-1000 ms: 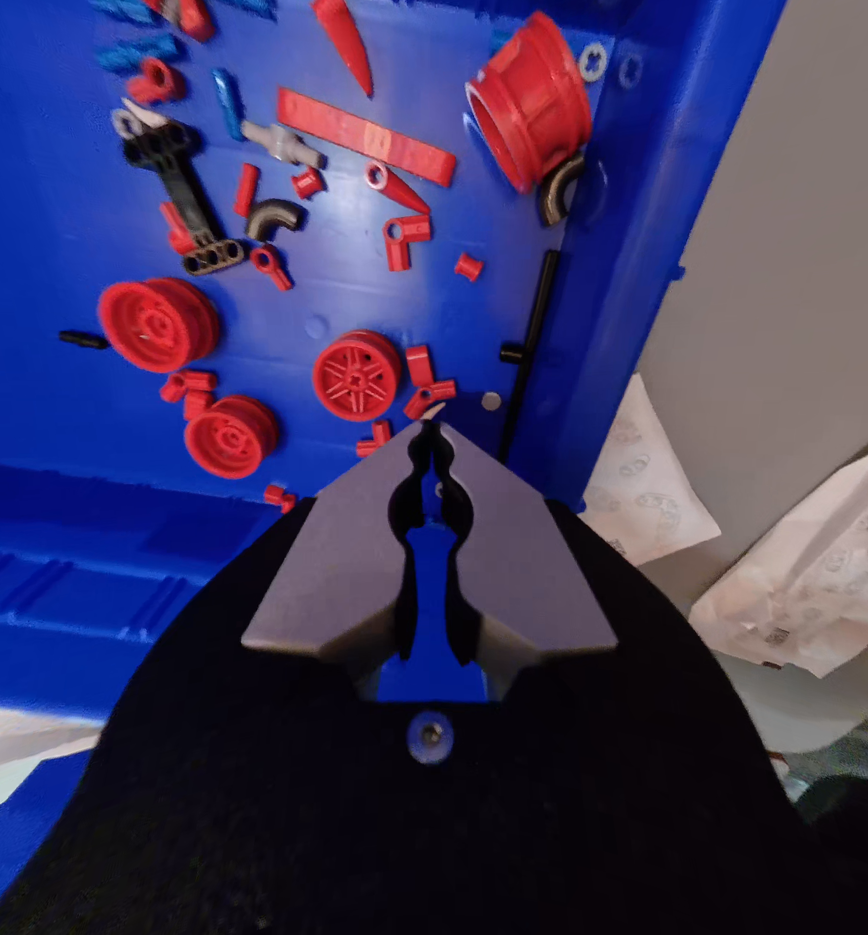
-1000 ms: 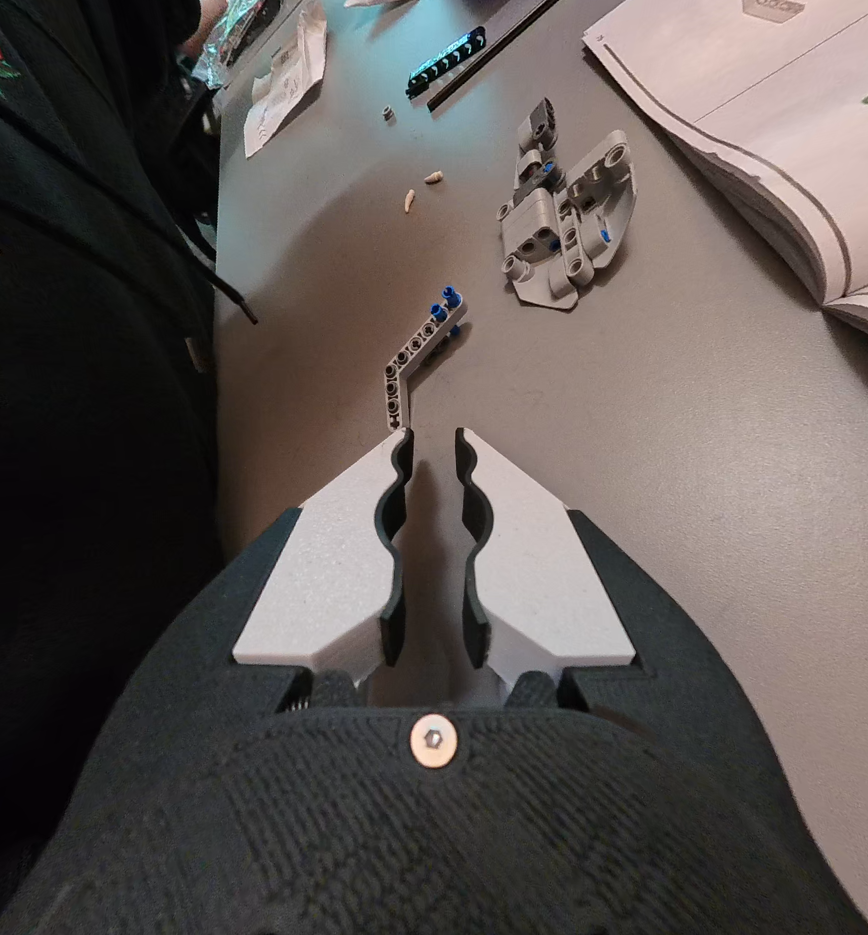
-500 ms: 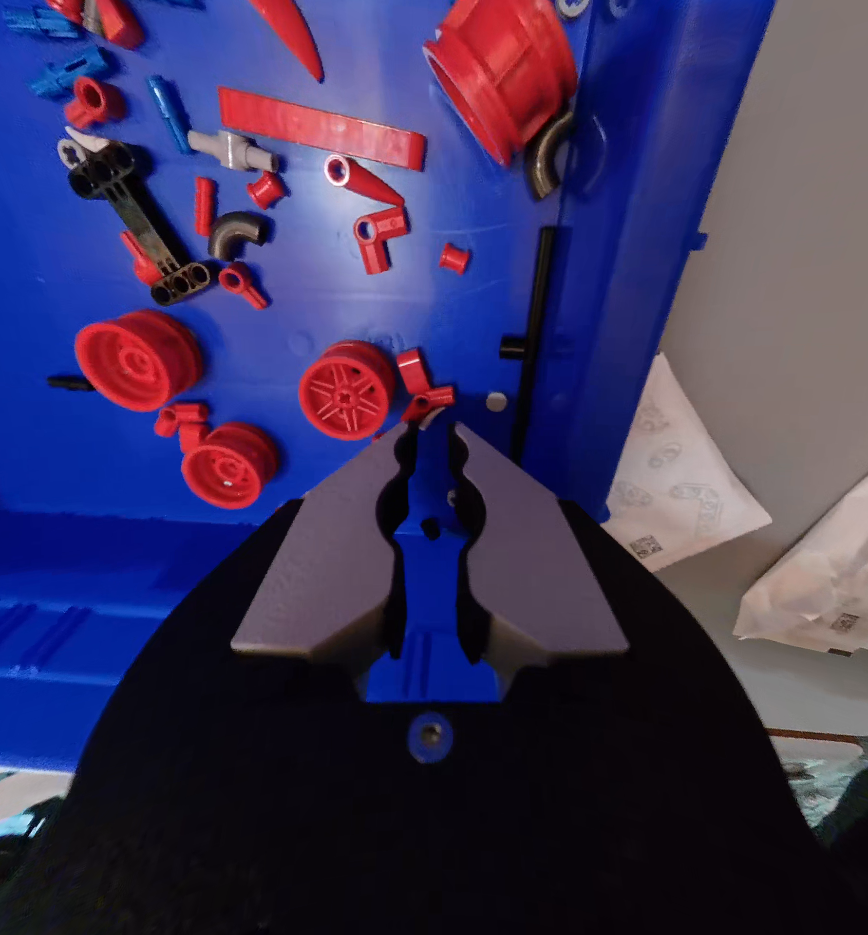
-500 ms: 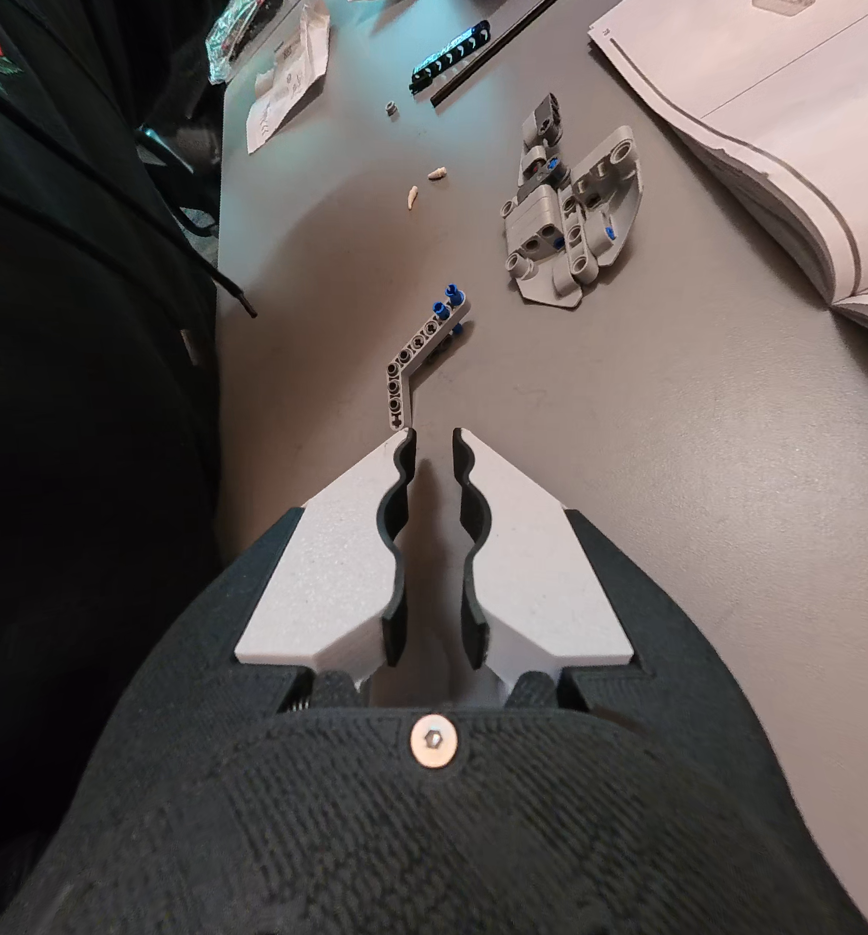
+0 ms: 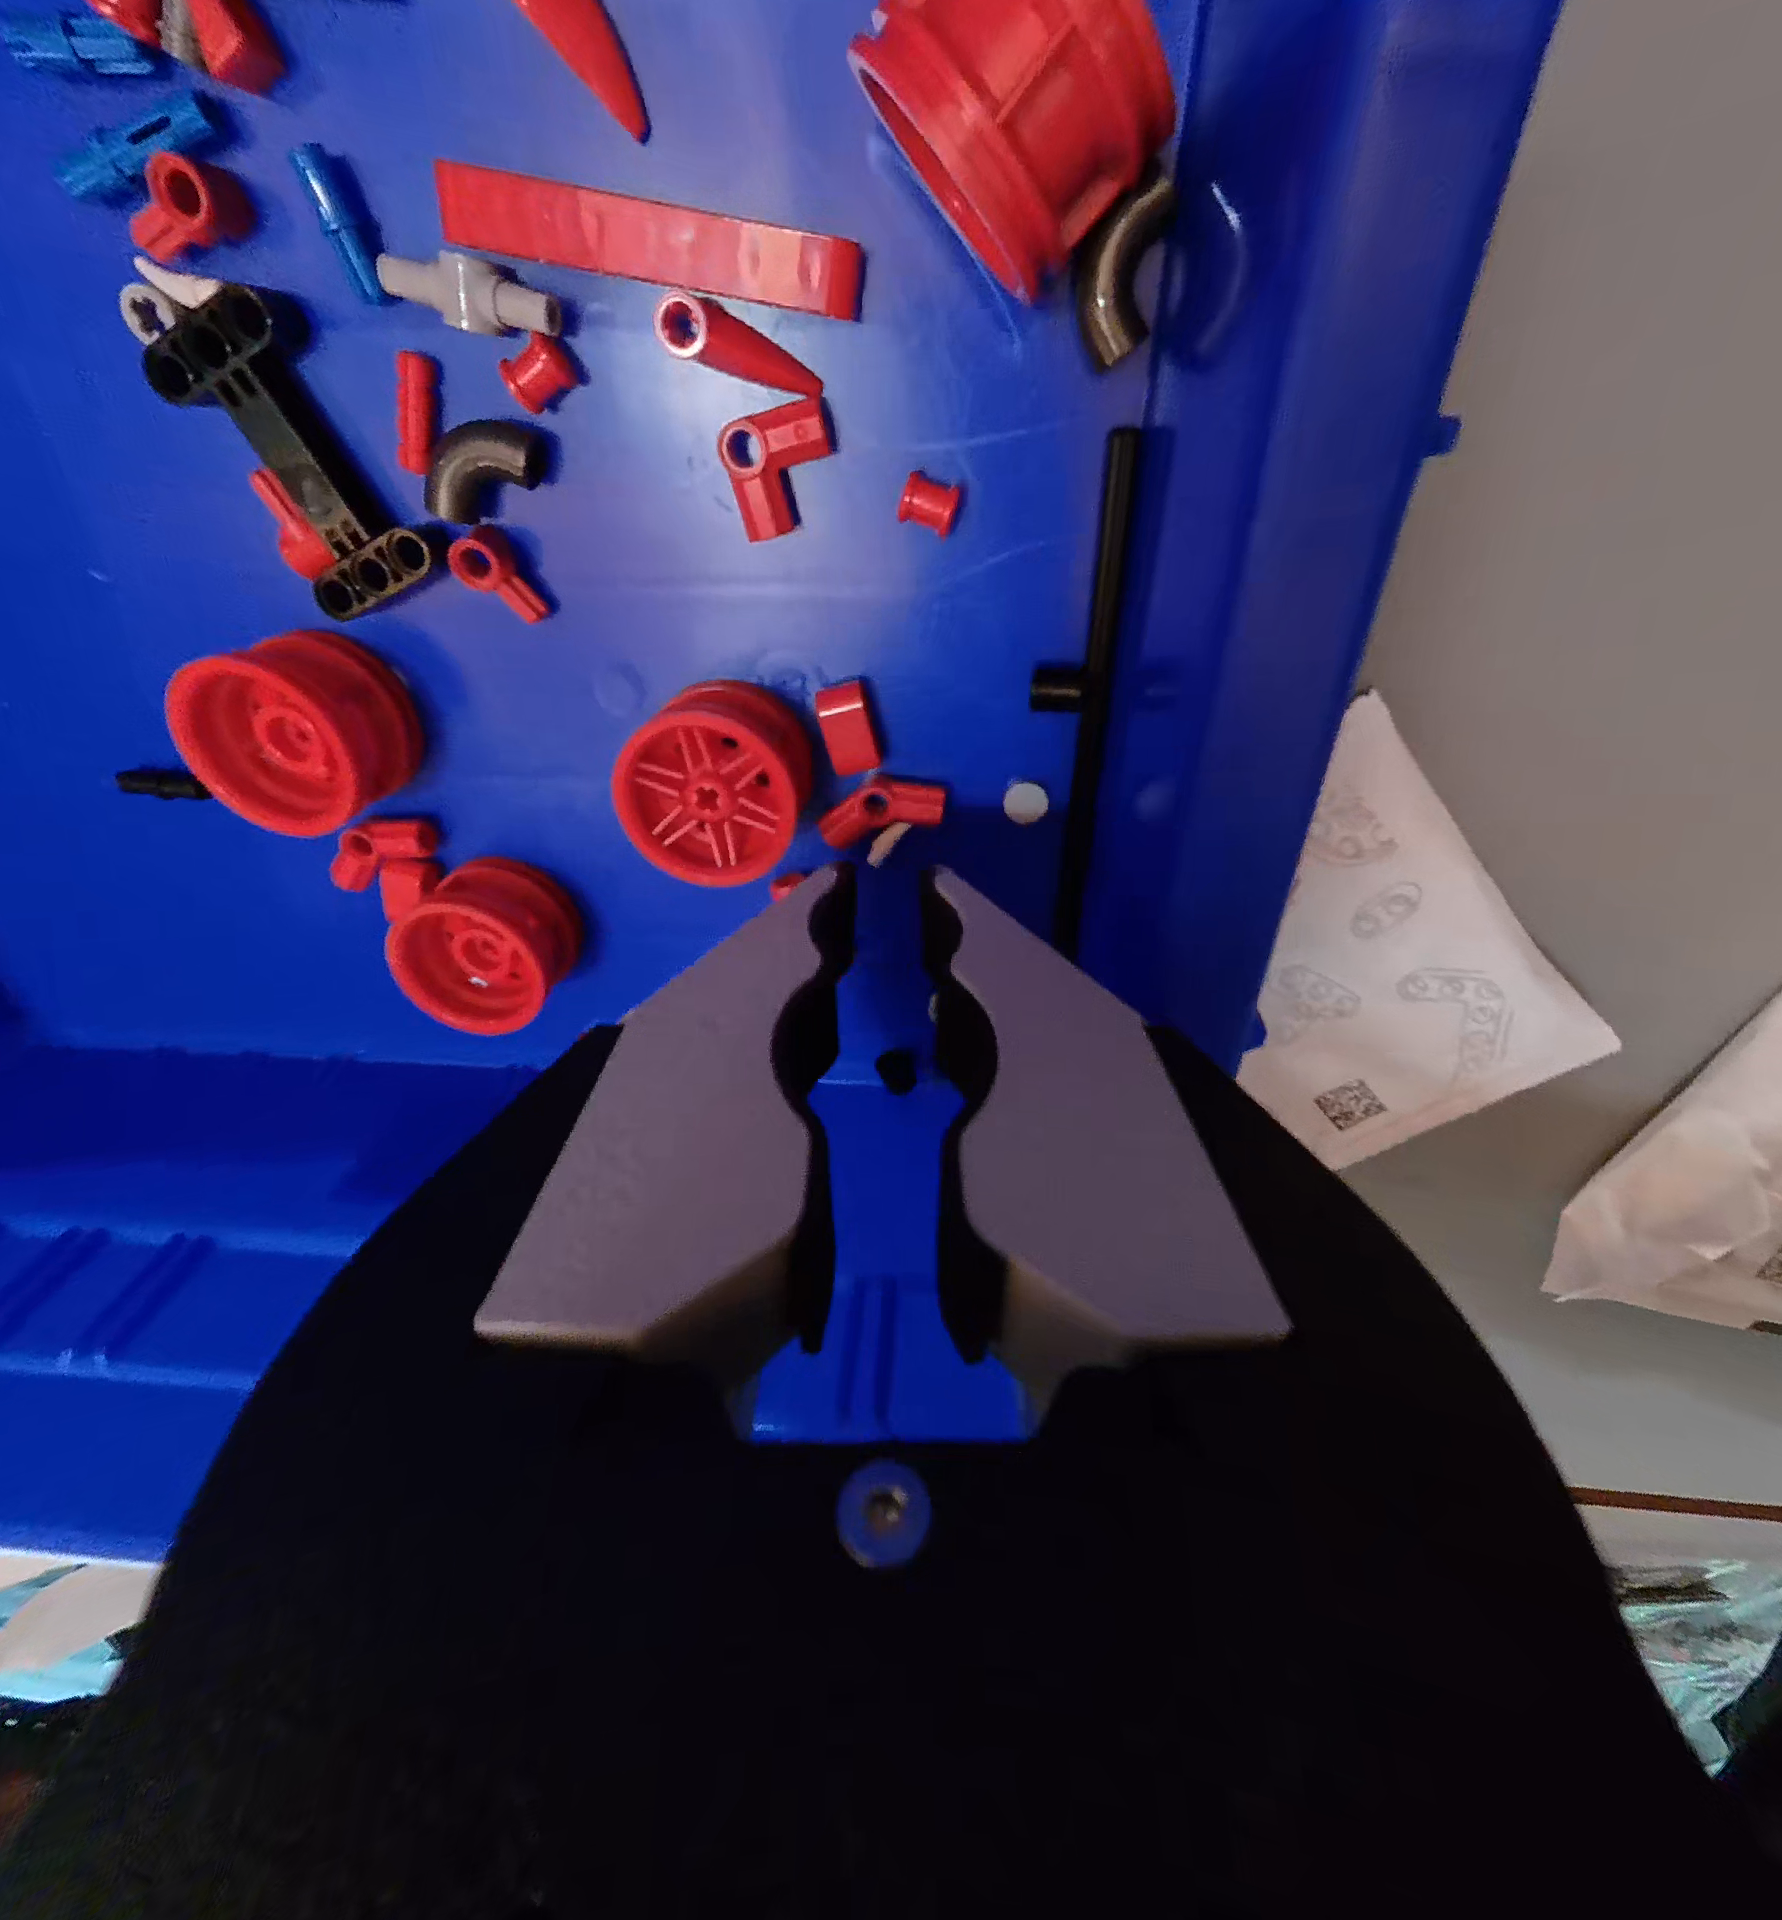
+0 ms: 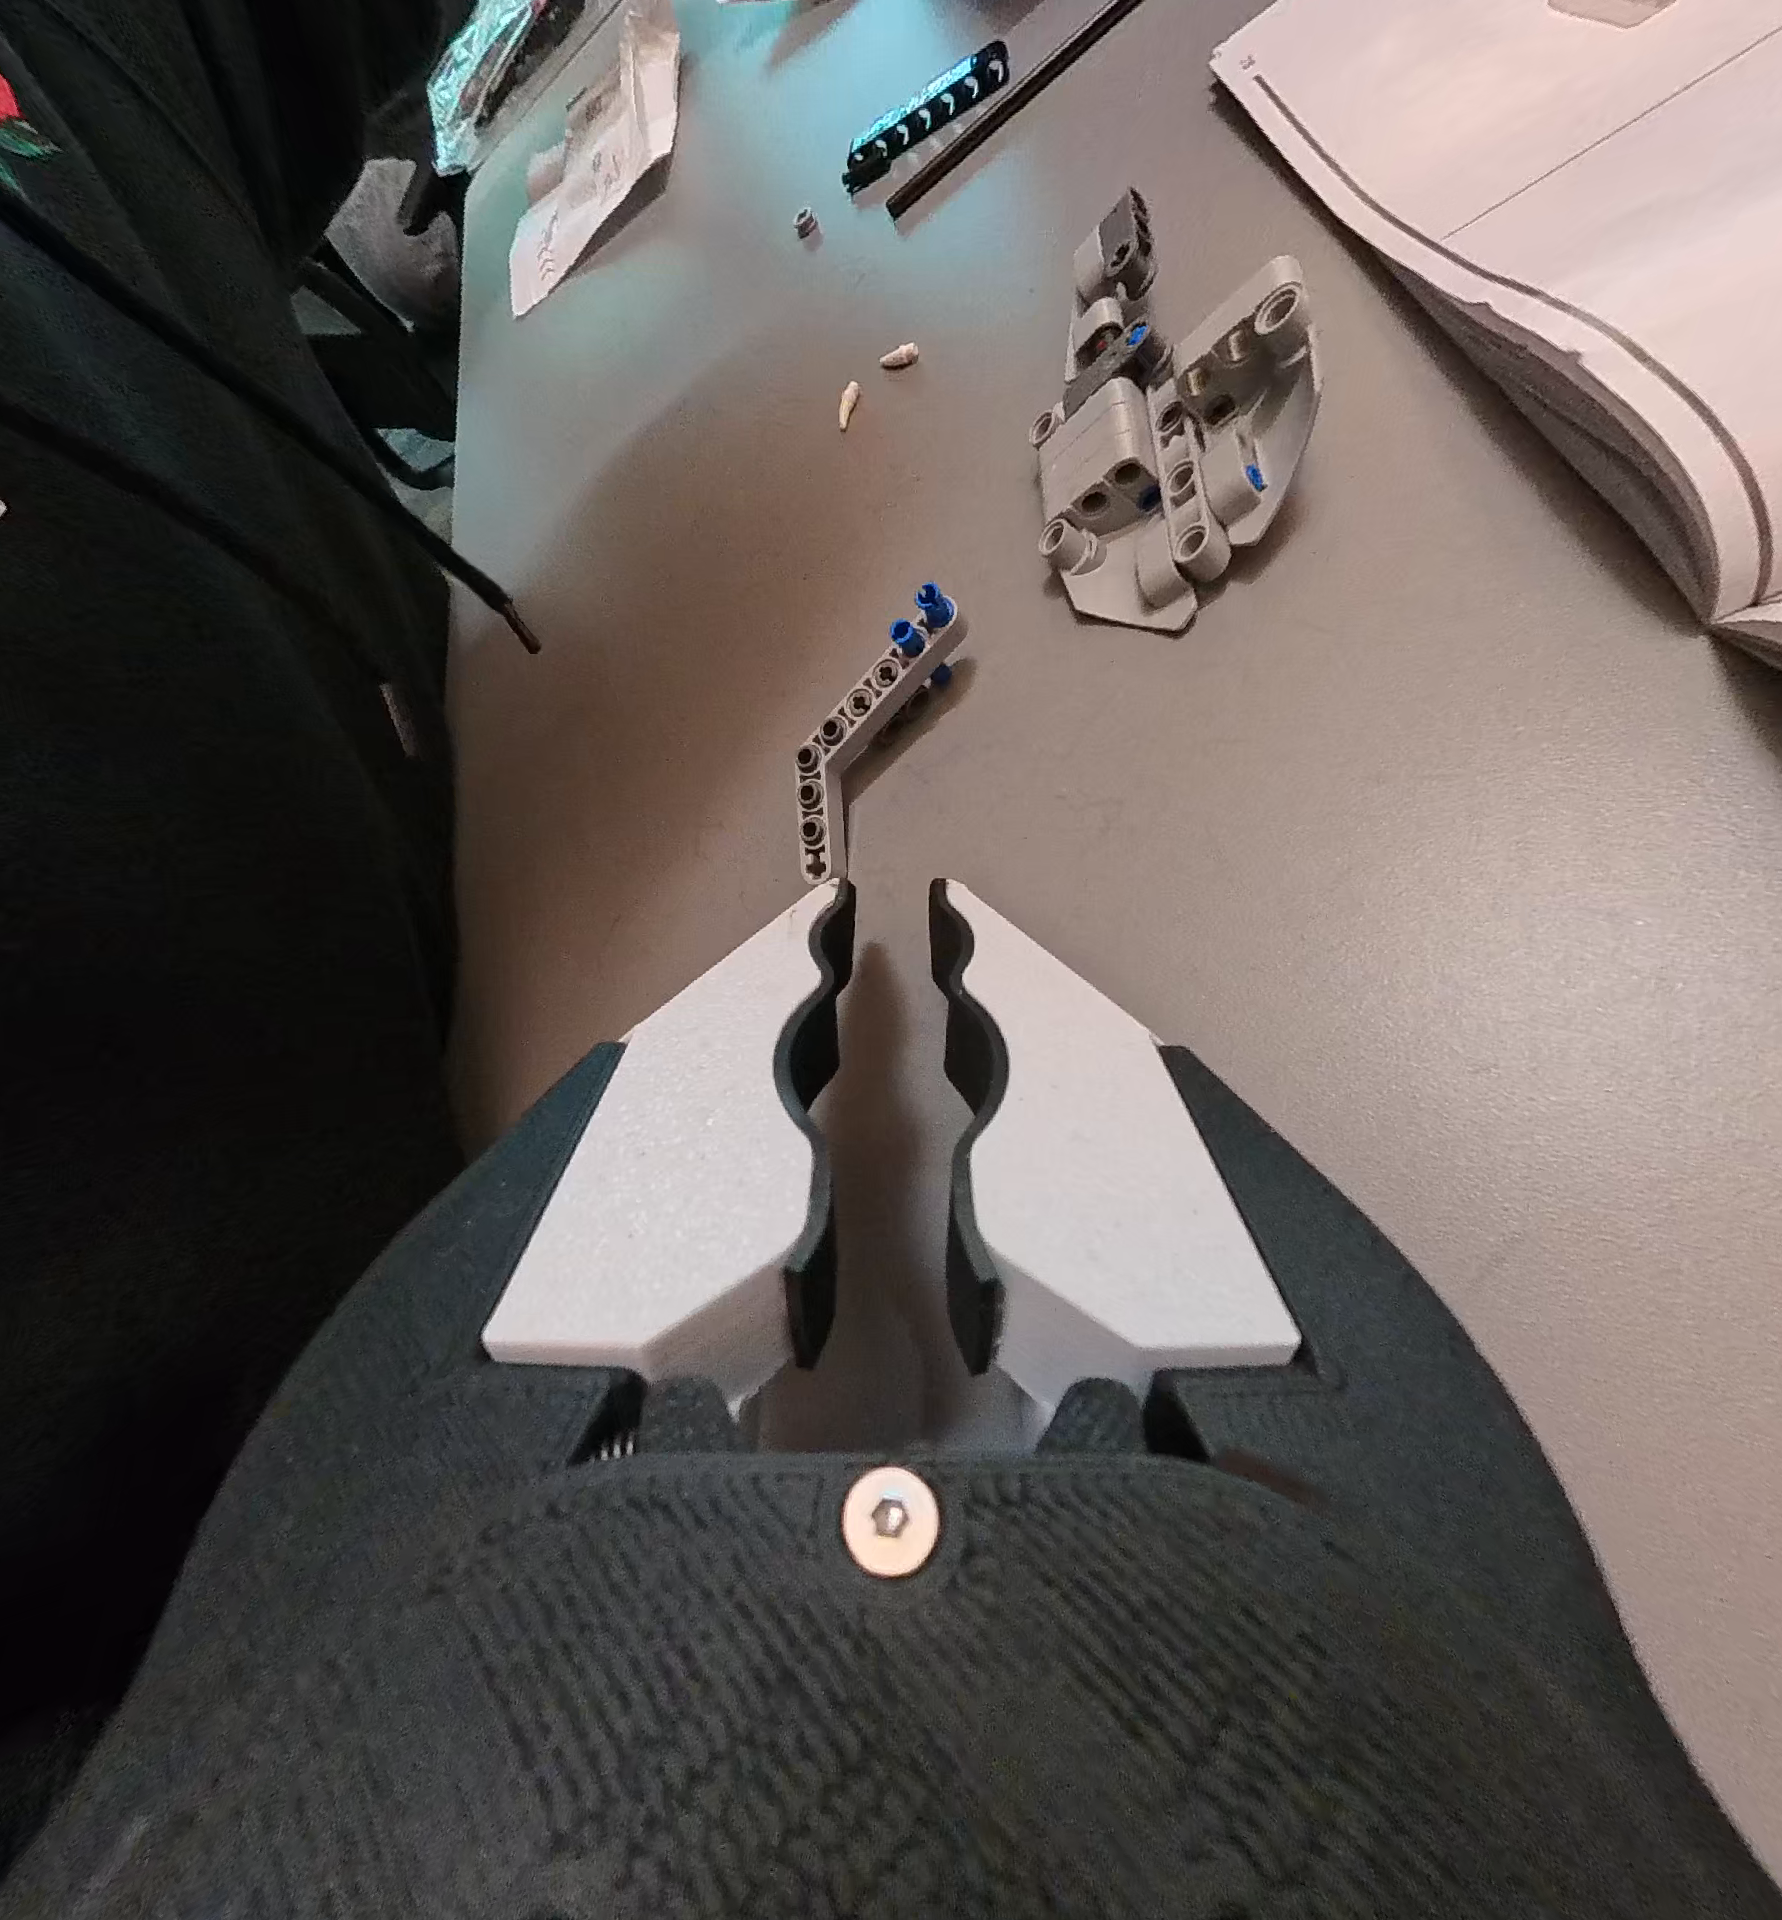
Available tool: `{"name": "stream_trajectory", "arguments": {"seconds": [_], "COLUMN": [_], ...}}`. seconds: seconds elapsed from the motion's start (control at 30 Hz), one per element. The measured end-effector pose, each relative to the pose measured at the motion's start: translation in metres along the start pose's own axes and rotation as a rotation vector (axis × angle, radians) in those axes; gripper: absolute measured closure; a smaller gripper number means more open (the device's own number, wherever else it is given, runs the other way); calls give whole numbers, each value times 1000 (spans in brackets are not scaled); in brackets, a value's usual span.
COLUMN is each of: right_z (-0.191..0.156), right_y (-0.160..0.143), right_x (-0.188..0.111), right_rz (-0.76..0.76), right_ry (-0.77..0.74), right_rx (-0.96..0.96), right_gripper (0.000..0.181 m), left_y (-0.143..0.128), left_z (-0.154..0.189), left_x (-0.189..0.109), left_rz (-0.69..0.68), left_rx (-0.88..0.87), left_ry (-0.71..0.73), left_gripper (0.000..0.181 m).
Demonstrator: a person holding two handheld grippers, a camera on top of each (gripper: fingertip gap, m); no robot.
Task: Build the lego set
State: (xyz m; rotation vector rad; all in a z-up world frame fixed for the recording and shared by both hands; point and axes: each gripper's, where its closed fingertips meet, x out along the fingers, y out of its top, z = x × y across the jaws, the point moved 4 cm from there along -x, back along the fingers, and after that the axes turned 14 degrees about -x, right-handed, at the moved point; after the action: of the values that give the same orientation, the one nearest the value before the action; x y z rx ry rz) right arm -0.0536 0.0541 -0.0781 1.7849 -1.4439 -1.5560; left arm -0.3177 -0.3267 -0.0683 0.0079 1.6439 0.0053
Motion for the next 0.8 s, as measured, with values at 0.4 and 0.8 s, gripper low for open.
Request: {"name": "stream_trajectory", "arguments": {"seconds": [0.4,0.8], "right_z": [-1,0], "right_y": [0,-1], "right_x": [0,1], "right_rz": [-4,-6], "right_ry": [-2,5], "right_rx": [-7,7], "right_gripper": [169,173], "left_y": [0,143], "left_z": [0,146], "left_x": [7,-67], "left_rz": [-49,752], "left_rx": [-13,-6], "left_ry": [-17,-35], "left_gripper": [181,181]}}
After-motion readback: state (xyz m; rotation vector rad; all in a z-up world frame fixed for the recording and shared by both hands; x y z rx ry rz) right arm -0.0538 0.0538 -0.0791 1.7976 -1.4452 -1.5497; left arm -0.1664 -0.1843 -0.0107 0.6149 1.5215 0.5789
